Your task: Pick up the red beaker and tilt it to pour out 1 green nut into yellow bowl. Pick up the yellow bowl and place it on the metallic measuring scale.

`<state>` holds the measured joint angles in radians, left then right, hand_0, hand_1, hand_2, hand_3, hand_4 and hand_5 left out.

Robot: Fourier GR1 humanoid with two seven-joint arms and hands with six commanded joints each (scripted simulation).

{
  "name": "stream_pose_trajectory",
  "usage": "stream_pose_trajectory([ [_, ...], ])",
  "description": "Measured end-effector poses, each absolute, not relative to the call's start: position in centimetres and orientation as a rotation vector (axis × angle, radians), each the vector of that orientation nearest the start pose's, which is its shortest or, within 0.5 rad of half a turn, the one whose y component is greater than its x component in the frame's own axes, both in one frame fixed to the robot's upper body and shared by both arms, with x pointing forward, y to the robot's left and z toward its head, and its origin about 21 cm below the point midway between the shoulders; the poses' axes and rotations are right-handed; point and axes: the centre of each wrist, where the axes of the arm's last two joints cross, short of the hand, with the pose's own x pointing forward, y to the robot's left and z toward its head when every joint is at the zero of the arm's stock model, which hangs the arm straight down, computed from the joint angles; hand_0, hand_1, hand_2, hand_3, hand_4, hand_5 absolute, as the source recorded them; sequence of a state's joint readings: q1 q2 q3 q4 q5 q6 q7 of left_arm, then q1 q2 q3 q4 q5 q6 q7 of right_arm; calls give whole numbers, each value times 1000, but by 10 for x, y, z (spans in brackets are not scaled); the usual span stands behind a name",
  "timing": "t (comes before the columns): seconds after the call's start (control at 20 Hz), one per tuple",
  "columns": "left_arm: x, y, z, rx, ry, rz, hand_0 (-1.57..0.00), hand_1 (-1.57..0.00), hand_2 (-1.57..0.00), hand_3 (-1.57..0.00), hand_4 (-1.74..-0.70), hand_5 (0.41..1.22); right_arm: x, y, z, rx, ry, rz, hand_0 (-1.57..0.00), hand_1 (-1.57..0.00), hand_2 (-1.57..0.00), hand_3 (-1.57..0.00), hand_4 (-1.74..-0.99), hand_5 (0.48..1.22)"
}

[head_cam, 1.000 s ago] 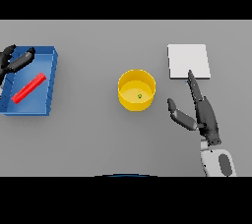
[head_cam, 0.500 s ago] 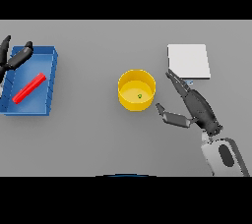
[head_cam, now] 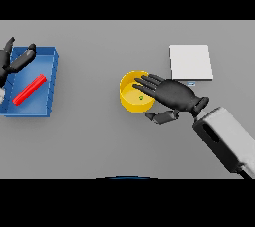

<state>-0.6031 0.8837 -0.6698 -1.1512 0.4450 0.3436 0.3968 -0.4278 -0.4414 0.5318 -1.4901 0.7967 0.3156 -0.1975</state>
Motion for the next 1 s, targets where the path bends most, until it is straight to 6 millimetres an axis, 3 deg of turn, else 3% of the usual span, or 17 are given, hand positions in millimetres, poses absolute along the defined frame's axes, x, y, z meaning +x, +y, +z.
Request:
stream_pose_trajectory([
  [0.45,349,337,99,593,-1128,-395,1,1,1,1,-724,687,332,-141,59,-375,-1337,2110,1,1,1,1,-1239,705],
  [0.6,350,337,99,593,-1130,-392,1,1,1,1,-723,684,337,-140,54,-379,-1266,2171,1,1,1,1,-1266,720],
  [0.9,346,339,97,580,-1134,-396,1,1,1,1,-719,686,349,-126,58,-375,-1186,2212,1,1,1,1,-1305,763],
  [1.0,347,338,97,585,-1129,-394,1,1,1,1,-713,686,348,-122,52,-363,-1170,2176,-3,-16,-19,-43,-1336,810],
])
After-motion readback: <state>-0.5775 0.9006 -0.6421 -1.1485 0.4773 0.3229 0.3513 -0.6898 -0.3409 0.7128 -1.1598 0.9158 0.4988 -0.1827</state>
